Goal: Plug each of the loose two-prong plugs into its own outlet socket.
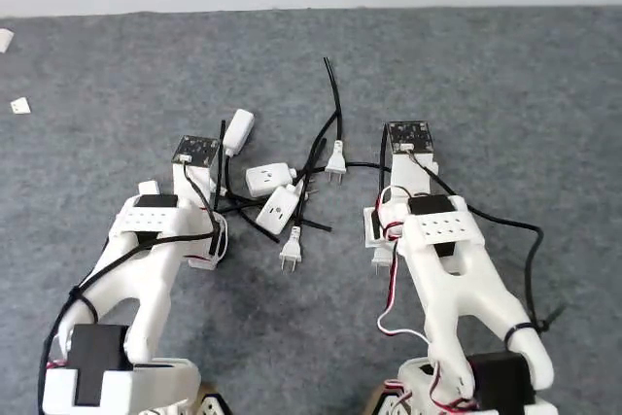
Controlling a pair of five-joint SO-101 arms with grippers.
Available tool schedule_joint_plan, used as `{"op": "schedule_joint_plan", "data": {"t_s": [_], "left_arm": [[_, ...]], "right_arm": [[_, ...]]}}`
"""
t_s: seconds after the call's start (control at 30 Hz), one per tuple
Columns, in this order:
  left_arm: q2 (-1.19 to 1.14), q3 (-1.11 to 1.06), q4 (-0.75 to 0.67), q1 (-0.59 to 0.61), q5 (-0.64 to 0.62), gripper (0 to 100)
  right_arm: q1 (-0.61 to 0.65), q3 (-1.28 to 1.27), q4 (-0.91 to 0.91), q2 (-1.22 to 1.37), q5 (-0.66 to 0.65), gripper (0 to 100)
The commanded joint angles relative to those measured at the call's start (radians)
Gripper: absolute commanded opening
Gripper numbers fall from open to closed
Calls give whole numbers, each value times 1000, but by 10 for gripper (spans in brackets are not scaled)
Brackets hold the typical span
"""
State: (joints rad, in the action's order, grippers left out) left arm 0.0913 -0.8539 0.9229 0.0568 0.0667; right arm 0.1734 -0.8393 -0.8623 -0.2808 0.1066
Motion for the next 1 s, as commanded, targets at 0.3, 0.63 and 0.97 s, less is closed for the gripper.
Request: {"op": "schedule_joint_plan", "data": {"t_s": [0.3,0.63,0.97], "left_arm": [[493,36,252,-416,-350,13],[48,331,184,-480,-609,13],[-321,559,52,-666,-690,15]], "right_arm": [[-101,9,7,-8,-14,8],[-205,9,5,-8,-48,8],[-288,31,5,-8,-49,8]]}}
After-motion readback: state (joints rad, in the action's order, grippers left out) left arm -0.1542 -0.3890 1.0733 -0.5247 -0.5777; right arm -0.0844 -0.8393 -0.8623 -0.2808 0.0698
